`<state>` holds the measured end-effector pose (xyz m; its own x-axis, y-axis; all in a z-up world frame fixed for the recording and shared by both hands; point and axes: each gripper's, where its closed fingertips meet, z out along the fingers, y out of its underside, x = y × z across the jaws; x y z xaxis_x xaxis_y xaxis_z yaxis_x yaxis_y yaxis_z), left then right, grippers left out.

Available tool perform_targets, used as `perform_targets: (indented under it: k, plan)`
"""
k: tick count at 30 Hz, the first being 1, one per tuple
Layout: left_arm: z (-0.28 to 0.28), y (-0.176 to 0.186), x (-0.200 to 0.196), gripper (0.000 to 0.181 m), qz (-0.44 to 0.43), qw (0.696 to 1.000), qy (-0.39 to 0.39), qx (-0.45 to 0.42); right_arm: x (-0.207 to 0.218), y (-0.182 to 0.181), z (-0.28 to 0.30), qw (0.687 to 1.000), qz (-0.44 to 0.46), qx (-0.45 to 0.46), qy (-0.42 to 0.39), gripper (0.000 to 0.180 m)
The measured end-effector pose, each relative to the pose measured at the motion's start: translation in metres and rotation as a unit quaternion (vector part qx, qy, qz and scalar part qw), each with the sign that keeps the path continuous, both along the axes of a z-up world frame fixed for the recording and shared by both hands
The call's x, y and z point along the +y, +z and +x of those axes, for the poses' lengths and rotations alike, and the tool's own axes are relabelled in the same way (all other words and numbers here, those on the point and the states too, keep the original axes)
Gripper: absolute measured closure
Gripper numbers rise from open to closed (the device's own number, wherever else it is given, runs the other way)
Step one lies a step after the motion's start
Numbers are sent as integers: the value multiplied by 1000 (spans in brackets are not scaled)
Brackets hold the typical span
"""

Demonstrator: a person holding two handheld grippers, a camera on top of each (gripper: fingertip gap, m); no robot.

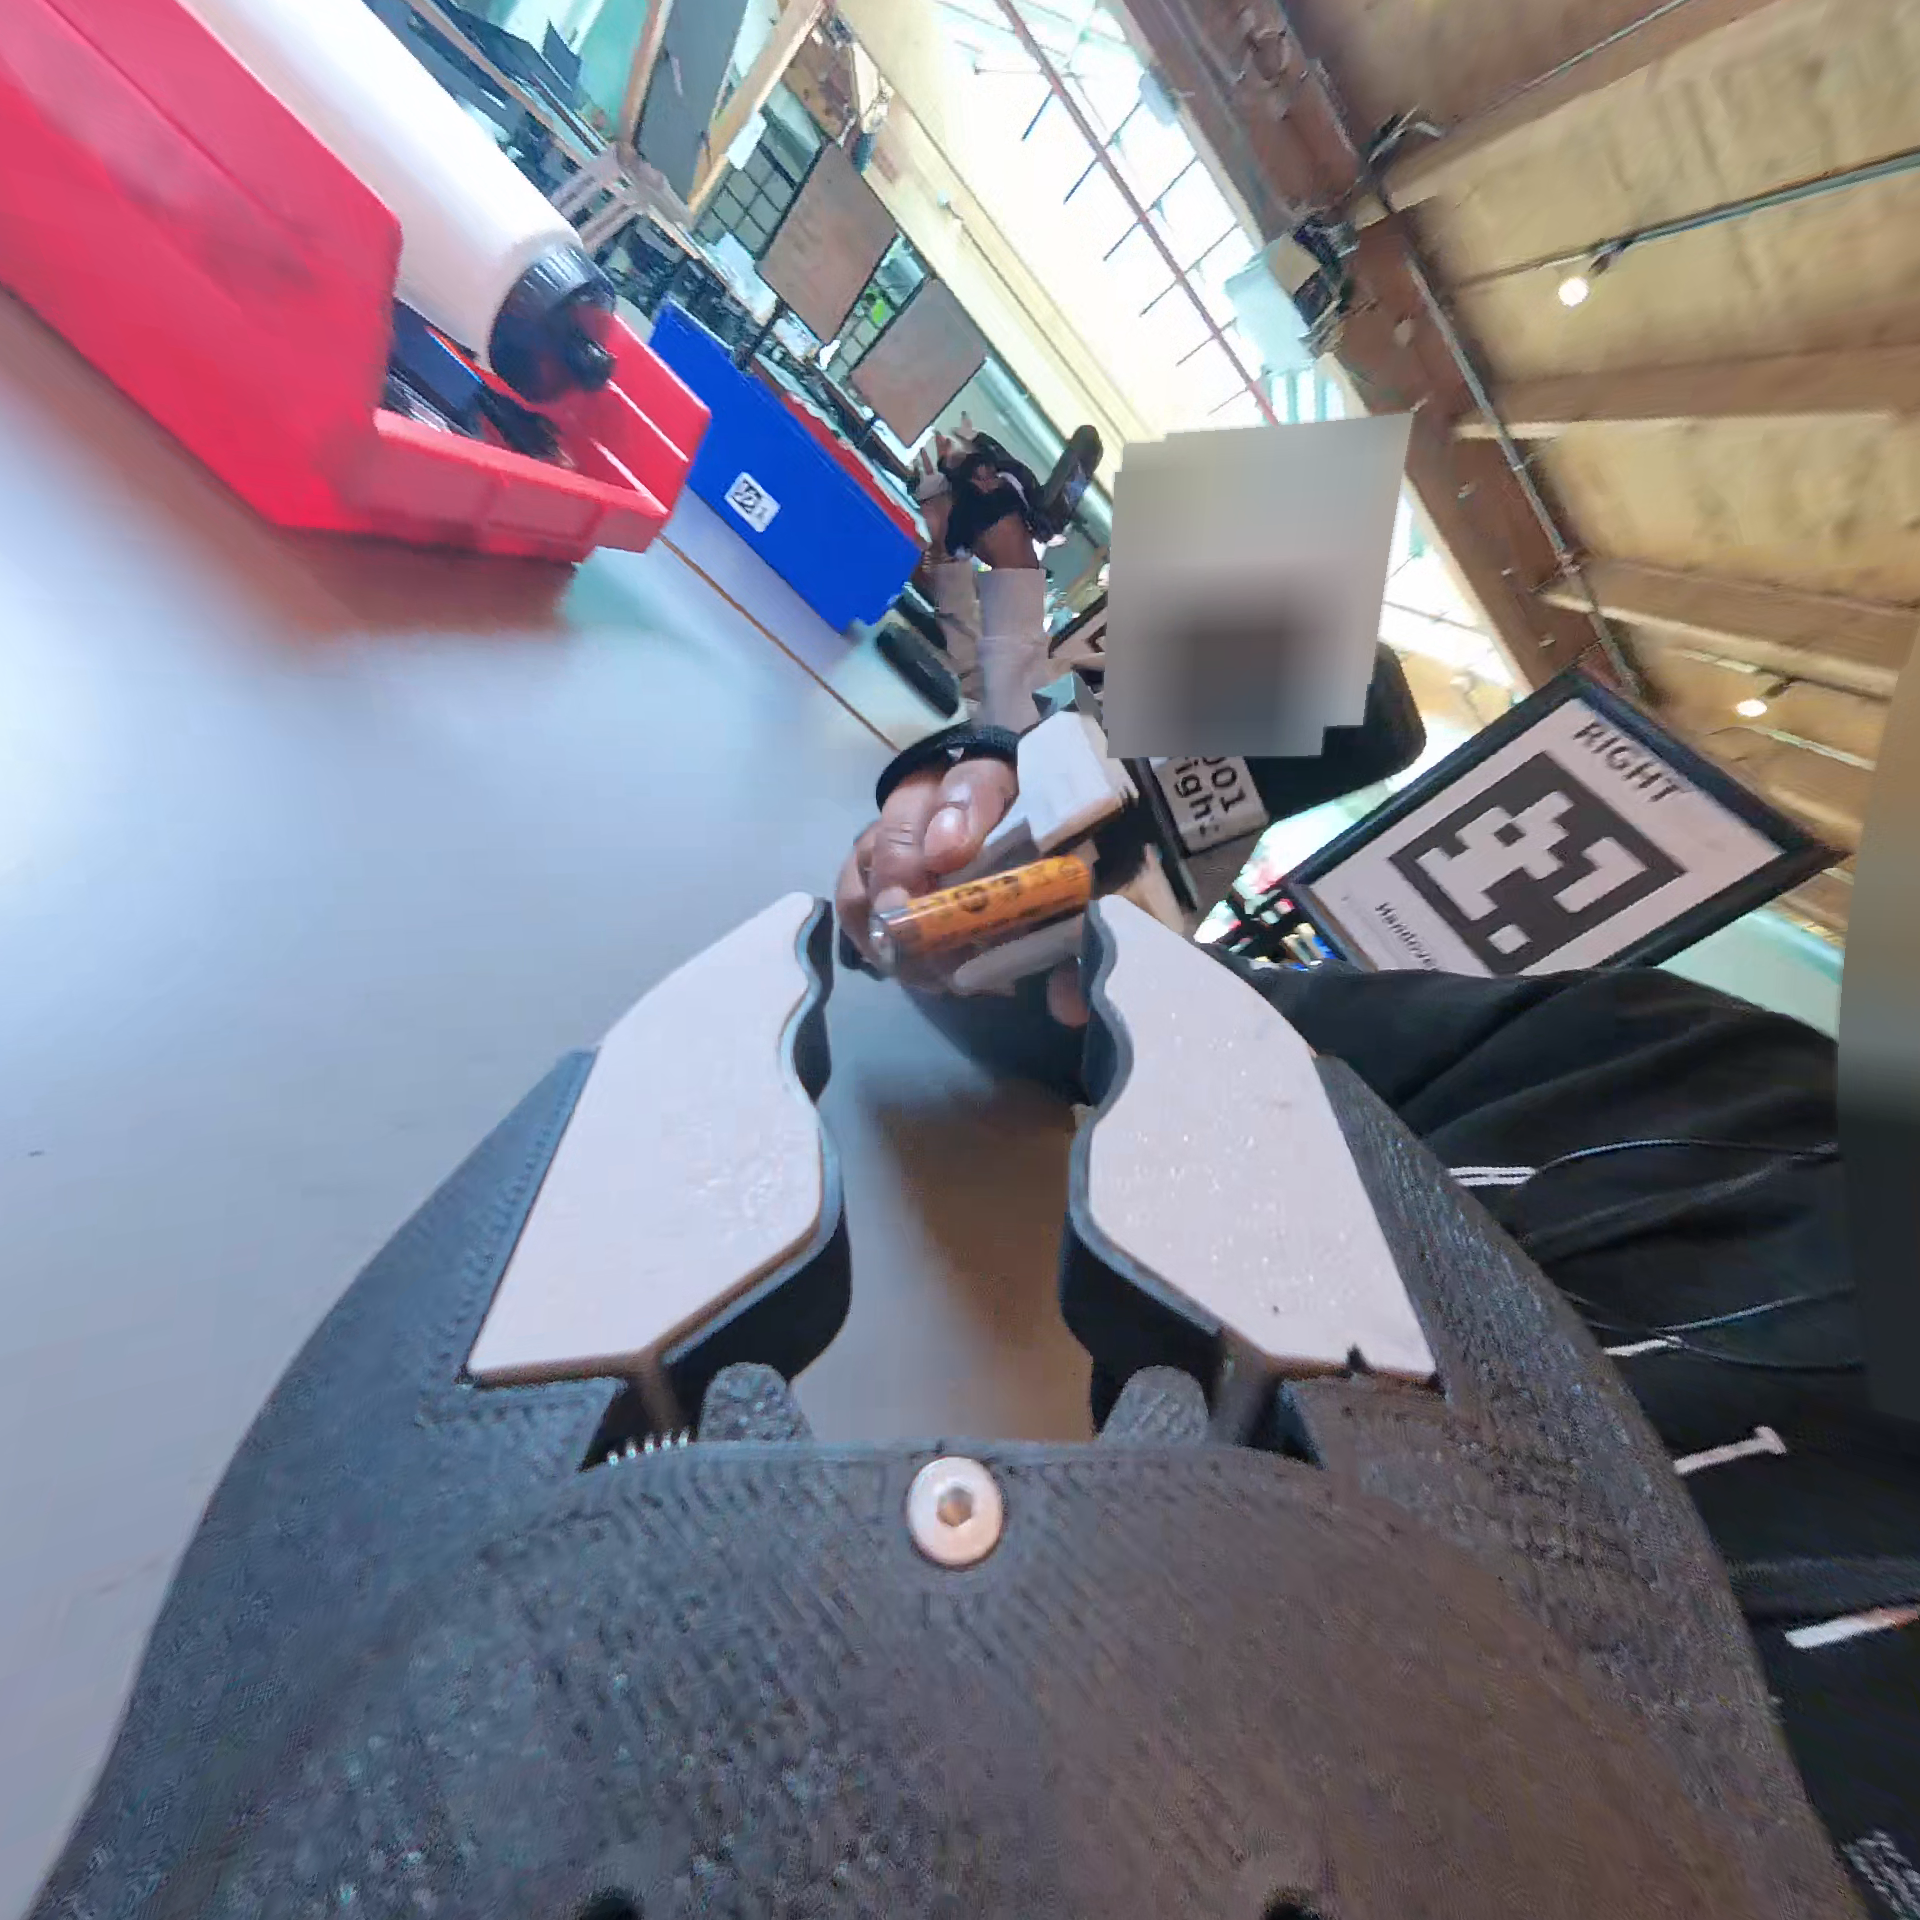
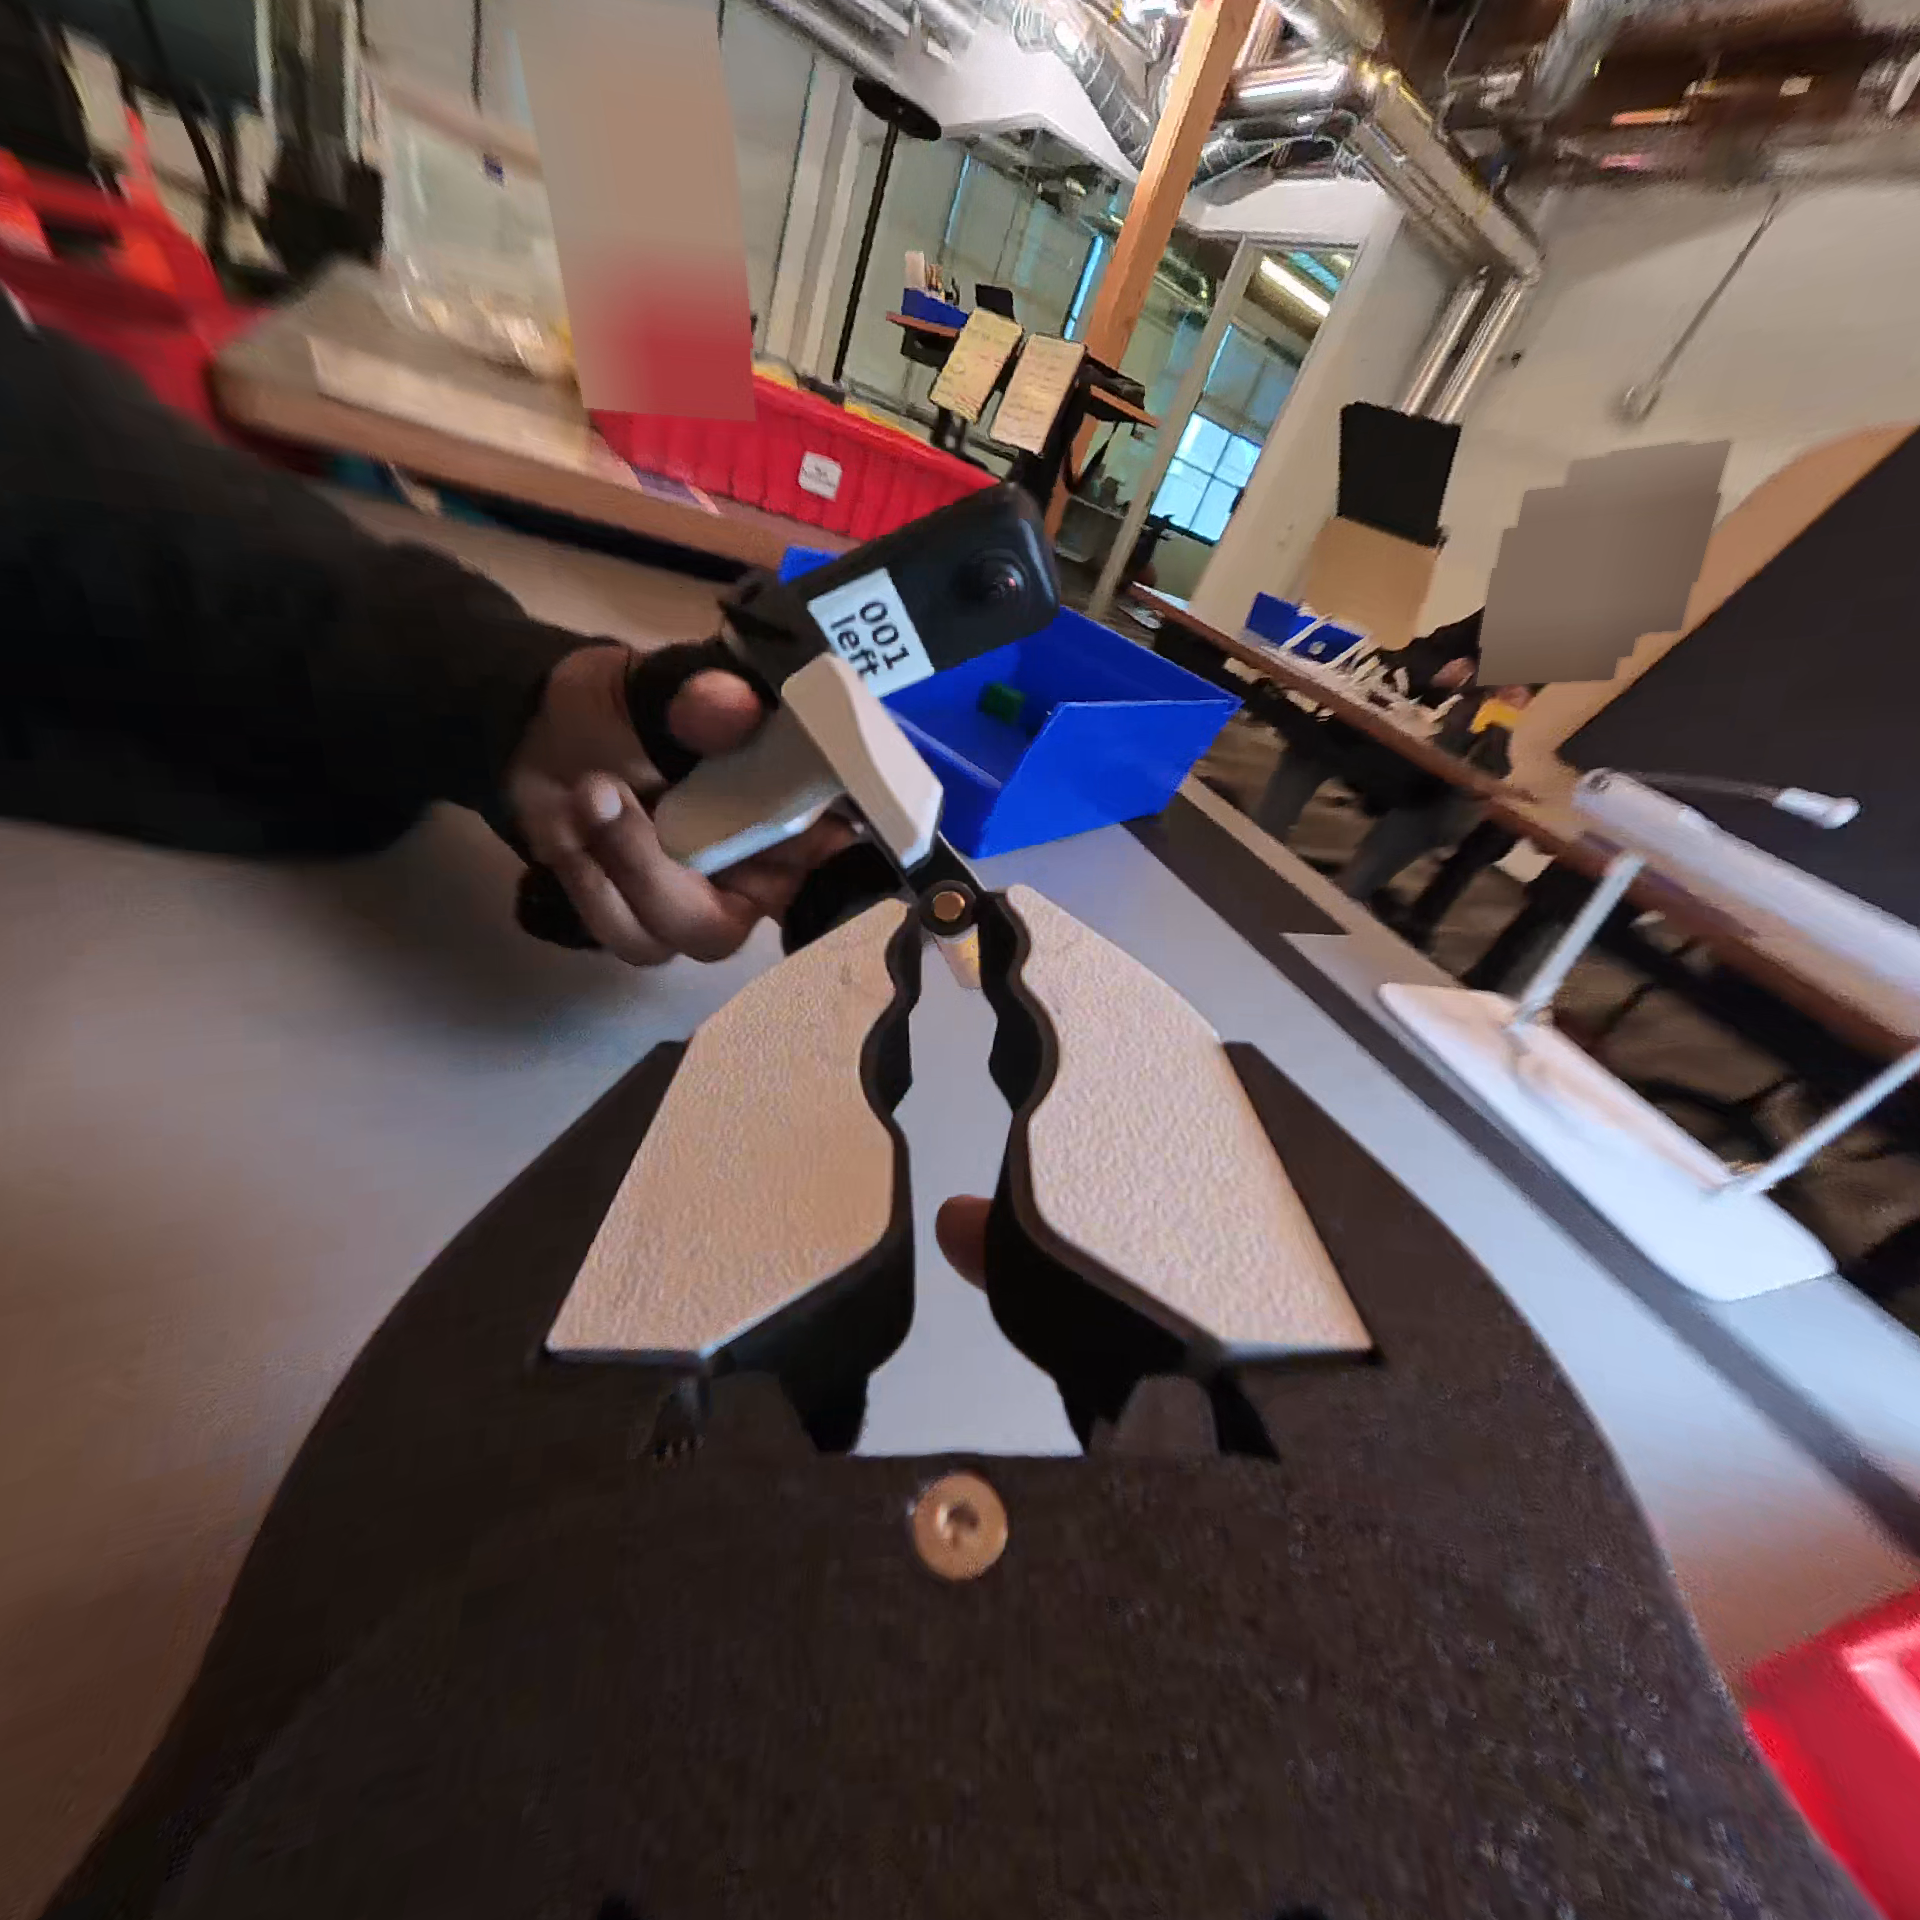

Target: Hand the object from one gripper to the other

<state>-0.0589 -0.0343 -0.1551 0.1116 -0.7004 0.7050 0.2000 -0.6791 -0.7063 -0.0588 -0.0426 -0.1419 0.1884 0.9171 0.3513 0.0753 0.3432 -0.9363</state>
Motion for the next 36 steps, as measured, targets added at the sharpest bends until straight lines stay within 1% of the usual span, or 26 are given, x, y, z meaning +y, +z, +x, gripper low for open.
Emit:
perform_targets:
  k: [2, 4, 6, 9, 11, 13, 15, 16, 18, 19, 20, 22, 24, 25, 28, 30, 31, 33, 34, 36]
  plan:
    - [7, -3, -6, 131, 3, 1000, -13, 17, -3, -5, -3, 998, 64, -24, -17, 169]
    - [11, -7, -8, 125, 30, 998, -7, 50, -4, -7, -4, 994, 98, -34, -30, 169]
    - [8, -7, -5, 131, 42, 997, 9, 64, -4, -7, -4, 992, 115, -41, -34, 170]
    - [8, -11, -6, 133, 43, 996, 2, 76, -6, -12, -5, 984, 163, -62, -39, 169]
    - [8, -13, -8, 134, 43, 996, -8, 78, -8, -12, -5, 983, 169, -63, -38, 169]
    - [7, -11, -9, 134, 56, 995, -15, 77, -9, -10, -5, 986, 156, -53, -31, 169]
    - [6, -7, -10, 134, 86, 993, -12, 84, -11, -9, -7, 993, 112, -38, -14, 166]
    - [4, -5, -9, 134, 108, 990, -5, 92, -13, -10, -8, 997, 74, -34, 2, 157]
    - [0, 0, -6, 134, 164, 979, 21, 119, -14, -8, -8, 998, -35, -14, 40, 147]
    - [-3, 2, -5, 134, 201, 969, 34, 140, -13, -6, -8, 992, -107, -2, 61, 141]
    - [-5, 3, -4, 134, 240, 955, 46, 166, -12, -5, -8, 979, -182, 5, 87, 137]
    - [-7, 2, -4, 134, 323, 917, 66, 223, -9, -6, -7, 939, -320, 15, 128, 135]
    - [-5, -1, -8, 134, 392, 877, 72, 267, -5, -9, -6, 896, -417, 22, 151, 137]
    - [-3, -3, -10, 134, 420, 859, 70, 284, -4, -12, -6, 878, -451, 20, 157, 138]
    - [3, -10, -17, 134, 484, 809, 64, 327, -14, -24, -10, 843, -505, -11, 184, 146]
    - [7, -15, -21, 133, 511, 785, 56, 345, -22, -31, -13, 833, -517, -31, 193, 156]
    - [8, -17, -22, 134, 518, 777, 53, 353, -25, -30, -13, 830, -519, -29, 202, 165]
    - [9, -18, -22, 133, 522, 774, 51, 354, -26, -29, -13, 827, -521, -29, 210, 166]
    - [9, -18, -22, 133, 516, 780, 50, 350, -26, -29, -12, 826, -521, -28, 213, 166]
    - [9, -17, -22, 134, 484, 808, 47, 333, -26, -24, -11, 829, -512, -16, 222, 167]
